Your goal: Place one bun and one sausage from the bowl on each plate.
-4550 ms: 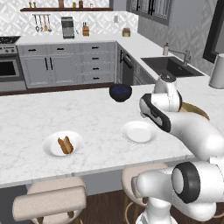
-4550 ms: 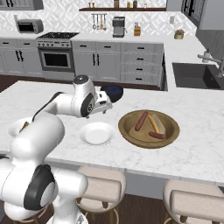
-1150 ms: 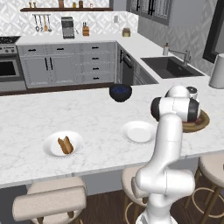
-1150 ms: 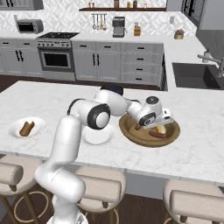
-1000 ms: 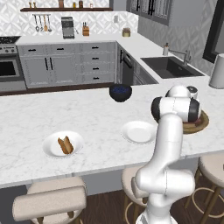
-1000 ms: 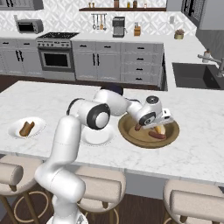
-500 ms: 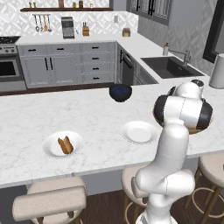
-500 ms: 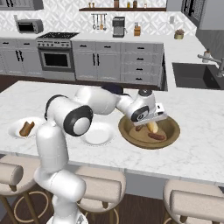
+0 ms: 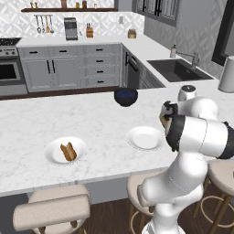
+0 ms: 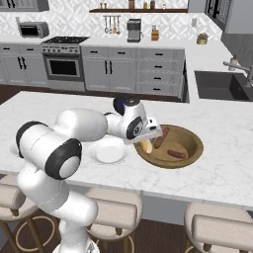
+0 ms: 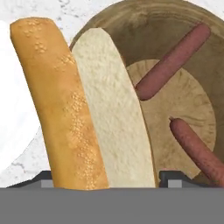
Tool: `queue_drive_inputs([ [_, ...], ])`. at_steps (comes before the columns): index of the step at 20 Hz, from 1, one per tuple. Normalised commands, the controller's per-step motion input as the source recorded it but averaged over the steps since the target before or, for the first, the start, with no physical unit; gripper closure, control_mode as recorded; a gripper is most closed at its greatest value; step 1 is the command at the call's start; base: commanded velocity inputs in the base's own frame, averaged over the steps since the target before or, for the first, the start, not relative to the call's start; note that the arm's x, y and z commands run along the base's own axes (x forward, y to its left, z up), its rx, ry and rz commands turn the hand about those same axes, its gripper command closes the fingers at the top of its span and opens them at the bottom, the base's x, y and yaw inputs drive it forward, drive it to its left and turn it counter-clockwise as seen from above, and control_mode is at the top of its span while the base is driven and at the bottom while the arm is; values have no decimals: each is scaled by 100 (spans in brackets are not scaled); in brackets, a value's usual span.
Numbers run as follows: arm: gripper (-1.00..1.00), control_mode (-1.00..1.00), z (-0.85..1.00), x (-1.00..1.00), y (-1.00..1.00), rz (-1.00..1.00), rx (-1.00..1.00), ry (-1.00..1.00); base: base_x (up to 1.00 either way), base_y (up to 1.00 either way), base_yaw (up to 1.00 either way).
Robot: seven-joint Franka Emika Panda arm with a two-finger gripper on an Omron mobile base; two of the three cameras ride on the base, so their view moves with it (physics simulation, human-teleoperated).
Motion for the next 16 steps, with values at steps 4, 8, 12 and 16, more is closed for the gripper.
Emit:
queue_drive_inputs([
  [4, 100, -100, 0, -13, 100, 0, 0, 14, 0, 0, 0],
  [8, 100, -100, -3, -1, 100, 0, -2, 12, 0, 0, 0],
  [12, 100, -100, -17, 0, 99, -2, 0, 9, 0, 0, 0],
  [16, 100, -100, -29, 2, 74, -3, 0, 12, 0, 0, 0],
])
